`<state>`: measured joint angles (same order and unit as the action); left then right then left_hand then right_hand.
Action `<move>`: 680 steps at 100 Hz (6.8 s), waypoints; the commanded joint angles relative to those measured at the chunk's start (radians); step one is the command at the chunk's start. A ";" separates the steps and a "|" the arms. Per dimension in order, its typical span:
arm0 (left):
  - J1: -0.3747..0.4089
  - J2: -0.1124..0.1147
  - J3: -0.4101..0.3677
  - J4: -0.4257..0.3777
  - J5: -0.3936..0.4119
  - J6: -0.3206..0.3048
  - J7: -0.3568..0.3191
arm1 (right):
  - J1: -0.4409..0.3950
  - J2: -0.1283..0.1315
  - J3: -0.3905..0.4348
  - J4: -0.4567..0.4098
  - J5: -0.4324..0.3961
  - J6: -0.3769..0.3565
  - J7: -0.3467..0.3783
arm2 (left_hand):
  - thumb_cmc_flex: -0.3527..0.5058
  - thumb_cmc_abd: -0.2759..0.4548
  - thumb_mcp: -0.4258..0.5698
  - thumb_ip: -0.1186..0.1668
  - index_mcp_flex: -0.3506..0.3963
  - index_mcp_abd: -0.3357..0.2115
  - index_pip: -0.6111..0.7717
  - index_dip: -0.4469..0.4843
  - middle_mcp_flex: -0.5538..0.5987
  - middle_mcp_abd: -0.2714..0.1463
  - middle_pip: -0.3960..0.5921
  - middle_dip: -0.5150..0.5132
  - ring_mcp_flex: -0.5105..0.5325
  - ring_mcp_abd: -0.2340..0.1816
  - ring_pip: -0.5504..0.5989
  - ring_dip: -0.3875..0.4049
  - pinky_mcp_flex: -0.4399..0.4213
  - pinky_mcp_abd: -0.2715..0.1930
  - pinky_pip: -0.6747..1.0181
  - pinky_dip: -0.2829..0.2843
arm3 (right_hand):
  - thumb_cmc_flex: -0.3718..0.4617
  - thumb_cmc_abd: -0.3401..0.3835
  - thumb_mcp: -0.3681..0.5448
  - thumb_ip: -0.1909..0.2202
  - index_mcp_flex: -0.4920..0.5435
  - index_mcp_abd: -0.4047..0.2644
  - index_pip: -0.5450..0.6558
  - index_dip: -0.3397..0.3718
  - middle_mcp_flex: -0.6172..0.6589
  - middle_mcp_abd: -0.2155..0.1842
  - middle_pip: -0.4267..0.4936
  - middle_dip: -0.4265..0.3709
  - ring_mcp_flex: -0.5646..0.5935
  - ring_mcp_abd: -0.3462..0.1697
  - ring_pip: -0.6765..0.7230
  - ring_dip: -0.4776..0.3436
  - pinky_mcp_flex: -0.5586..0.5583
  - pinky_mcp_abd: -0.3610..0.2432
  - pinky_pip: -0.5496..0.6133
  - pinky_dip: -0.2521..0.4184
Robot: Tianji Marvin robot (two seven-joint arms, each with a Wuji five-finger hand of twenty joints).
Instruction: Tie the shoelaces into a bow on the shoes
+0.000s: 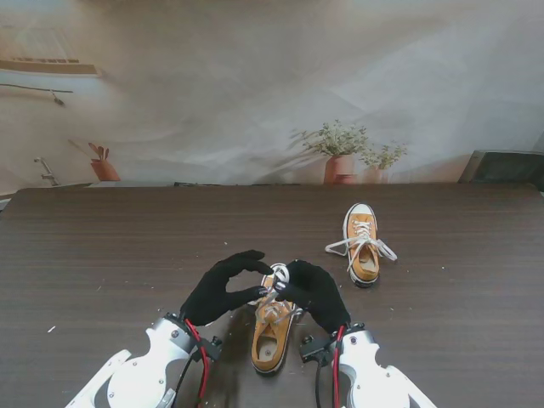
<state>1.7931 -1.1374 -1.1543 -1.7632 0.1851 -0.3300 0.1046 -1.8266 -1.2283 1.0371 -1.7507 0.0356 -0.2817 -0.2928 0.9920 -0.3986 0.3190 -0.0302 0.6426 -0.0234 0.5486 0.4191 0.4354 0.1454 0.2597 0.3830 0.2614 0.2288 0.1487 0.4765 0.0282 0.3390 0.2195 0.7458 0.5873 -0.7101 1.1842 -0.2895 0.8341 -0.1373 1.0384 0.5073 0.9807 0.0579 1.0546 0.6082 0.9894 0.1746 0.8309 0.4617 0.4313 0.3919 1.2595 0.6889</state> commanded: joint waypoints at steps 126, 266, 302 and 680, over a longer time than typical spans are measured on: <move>-0.070 -0.050 0.116 0.081 0.077 -0.015 0.138 | 0.000 0.008 -0.011 -0.006 0.009 -0.011 0.033 | -0.037 -0.250 0.425 -0.027 -0.316 -0.185 0.205 0.175 -0.185 -0.066 0.073 0.052 -0.094 -0.046 0.134 0.019 -0.024 -0.039 -0.002 0.028 | 0.035 0.015 -0.019 0.000 0.048 -0.092 0.061 0.041 0.017 -0.006 -0.008 -0.011 -0.008 -0.005 -0.013 -0.009 -0.006 -0.001 -0.016 -0.012; -0.040 -0.069 0.123 0.059 0.110 0.051 0.229 | 0.004 0.010 -0.021 -0.007 0.013 -0.006 0.043 | -0.022 -0.211 0.271 -0.063 -0.103 -0.178 0.524 0.300 -0.073 -0.023 0.278 0.315 -0.061 -0.016 0.347 0.111 0.035 -0.003 0.031 0.083 | 0.035 0.015 -0.020 0.001 0.049 -0.093 0.059 0.040 0.019 -0.005 -0.010 -0.011 -0.008 -0.004 -0.015 -0.009 -0.007 -0.002 -0.017 -0.013; -0.060 -0.072 0.159 0.070 0.066 0.070 0.208 | 0.002 0.010 -0.024 -0.010 0.013 -0.007 0.046 | -0.044 -0.097 0.119 -0.056 -0.033 -0.167 0.327 0.053 -0.062 -0.022 0.263 0.297 -0.063 -0.018 0.329 0.104 0.027 -0.012 0.031 0.088 | 0.035 0.015 -0.020 0.001 0.050 -0.090 0.059 0.040 0.019 -0.005 -0.010 -0.011 -0.008 -0.004 -0.016 -0.009 -0.007 -0.003 -0.018 -0.013; 0.071 -0.036 0.100 0.029 0.238 0.133 0.197 | 0.019 -0.011 -0.011 0.029 -0.237 -0.107 -0.129 | -0.195 0.007 0.146 -0.022 -0.112 -0.002 -0.110 -0.087 -0.090 0.029 0.155 0.200 -0.061 0.017 0.303 0.129 0.045 -0.011 0.060 0.186 | 0.020 0.019 -0.023 -0.001 0.057 -0.057 0.068 -0.050 0.242 -0.013 0.074 0.087 0.153 0.012 0.092 0.008 0.123 0.033 0.080 -0.016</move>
<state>1.8781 -1.1651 -1.0648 -1.7427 0.4132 -0.2076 0.3075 -1.8013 -1.2426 1.0243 -1.7093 -0.2050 -0.3816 -0.4356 0.8420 -0.3464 0.4049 -0.0304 0.5333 0.1243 0.4191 0.3387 0.3366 0.1809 0.4021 0.5617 0.1832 0.2512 0.4255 0.5932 0.0559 0.3373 0.2685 0.9138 0.5873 -0.6998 1.1622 -0.2895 0.8432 -0.1440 1.0484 0.4558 1.1715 0.0595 1.1031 0.6705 1.1155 0.2007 0.9140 0.4702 0.5500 0.4263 1.3198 0.6801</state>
